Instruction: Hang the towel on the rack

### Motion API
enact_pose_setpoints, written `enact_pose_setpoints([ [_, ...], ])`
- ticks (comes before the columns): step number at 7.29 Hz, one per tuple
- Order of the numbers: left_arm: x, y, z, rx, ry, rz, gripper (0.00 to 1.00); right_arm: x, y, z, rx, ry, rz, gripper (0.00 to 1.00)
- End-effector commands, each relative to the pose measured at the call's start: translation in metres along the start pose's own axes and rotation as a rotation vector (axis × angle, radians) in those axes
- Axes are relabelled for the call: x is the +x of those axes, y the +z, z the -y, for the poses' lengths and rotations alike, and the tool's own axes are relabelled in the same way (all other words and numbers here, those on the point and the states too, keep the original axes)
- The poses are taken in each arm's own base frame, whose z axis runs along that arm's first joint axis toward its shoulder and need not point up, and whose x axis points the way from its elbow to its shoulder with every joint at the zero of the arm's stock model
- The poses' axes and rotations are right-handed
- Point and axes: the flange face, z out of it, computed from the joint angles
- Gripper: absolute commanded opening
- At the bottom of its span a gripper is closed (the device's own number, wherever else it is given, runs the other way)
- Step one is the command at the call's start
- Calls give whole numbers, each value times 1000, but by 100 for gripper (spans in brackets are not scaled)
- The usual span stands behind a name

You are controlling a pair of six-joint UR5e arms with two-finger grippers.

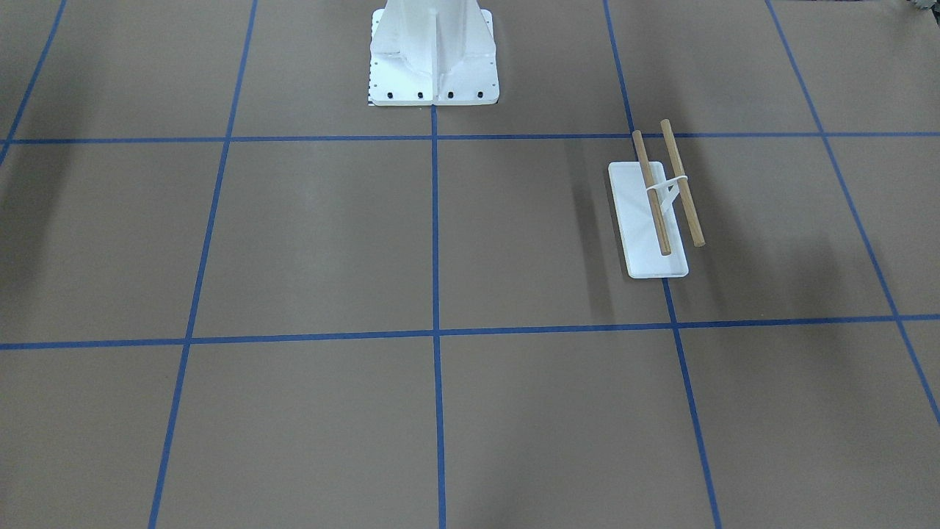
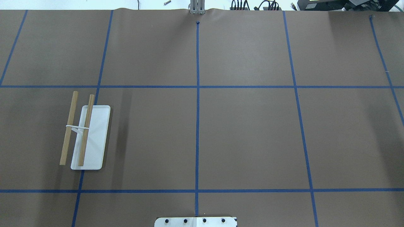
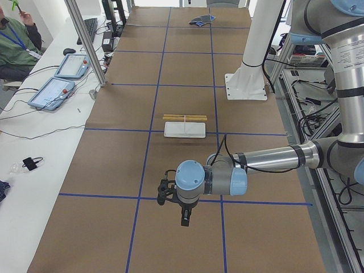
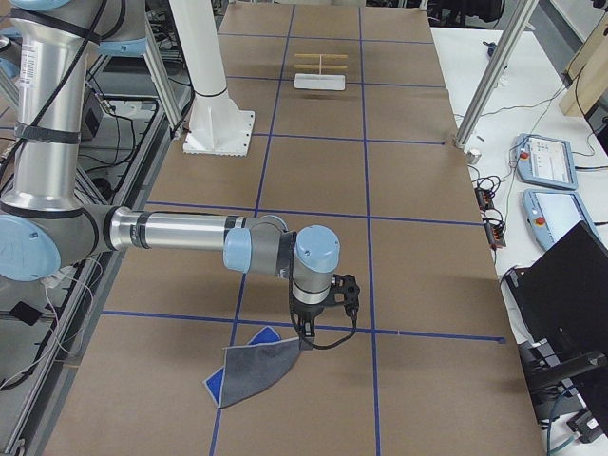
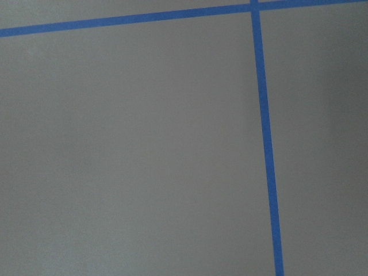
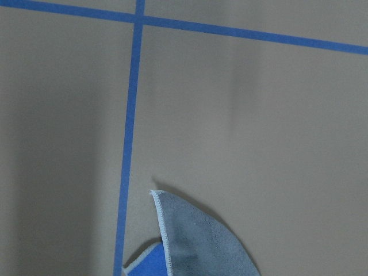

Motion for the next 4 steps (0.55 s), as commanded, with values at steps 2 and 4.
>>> enact_pose_setpoints([
  [2,6,-6,10,18,22,0,99,1,1,-1,-2,0,0,100],
  [4,16,-19,23,88,88,8,99,-8,-11,1,21,-26,-11,100],
])
